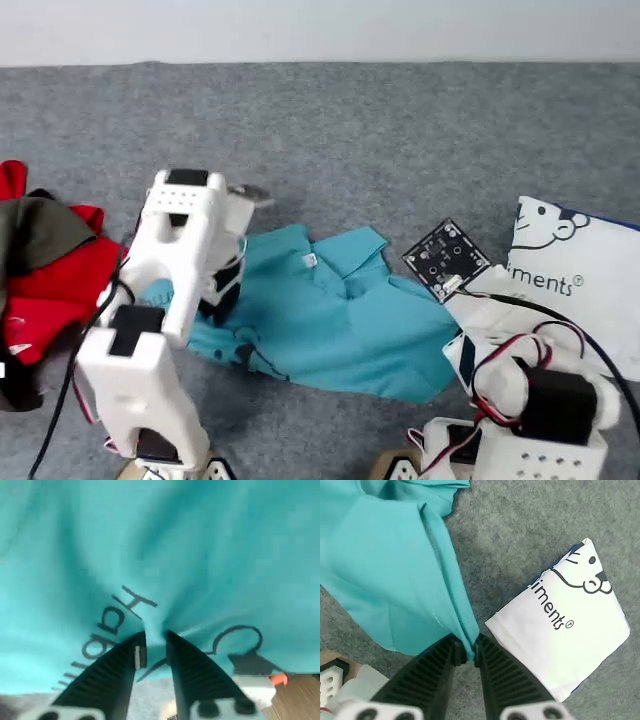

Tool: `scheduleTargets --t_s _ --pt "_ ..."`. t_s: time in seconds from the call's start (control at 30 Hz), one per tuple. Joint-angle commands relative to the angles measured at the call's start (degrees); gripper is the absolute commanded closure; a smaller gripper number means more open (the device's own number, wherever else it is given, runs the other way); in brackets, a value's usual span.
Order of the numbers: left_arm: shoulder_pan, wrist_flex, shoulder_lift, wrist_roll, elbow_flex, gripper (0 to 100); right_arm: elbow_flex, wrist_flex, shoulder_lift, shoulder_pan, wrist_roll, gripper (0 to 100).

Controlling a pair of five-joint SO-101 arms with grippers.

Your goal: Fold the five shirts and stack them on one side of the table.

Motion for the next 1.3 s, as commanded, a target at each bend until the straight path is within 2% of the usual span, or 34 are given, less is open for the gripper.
scheduleTargets --t_s 0.0,0.1,0.2,0.37,0.6,0.8,1.03,1.27 --pt "-0.44 1.14 -11.6 -0.97 2.51 93 0.18 2.24 -0.04 0.84 1.41 98.9" --pt "0.53 0.88 -19.69 -0.09 0.4 89 0.53 2.24 0.04 0.84 1.32 98.9" --pt "1.93 0.88 -24.88 4.84 -3.56 81 0.79 2.24 0.13 0.84 1.32 98.9" --pt "4.31 0.79 -23.47 8.18 -10.24 79 2.02 2.24 -0.04 0.84 1.14 98.9" --pt "7.82 -4.22 -7.82 12.4 -21.49 79 2.73 2.24 -0.04 0.84 1.05 98.9" --pt "9.67 -3.69 7.47 14.68 -39.78 79 3.87 2.24 -0.31 0.84 1.05 98.9" --pt "9.76 1.58 24.35 14.77 -61.58 79 3.87 2.24 -0.31 0.84 1.05 98.9" --pt "13.1 1.67 33.67 14.77 -70.29 79 3.87 2.24 -0.31 0.84 0.97 98.9"
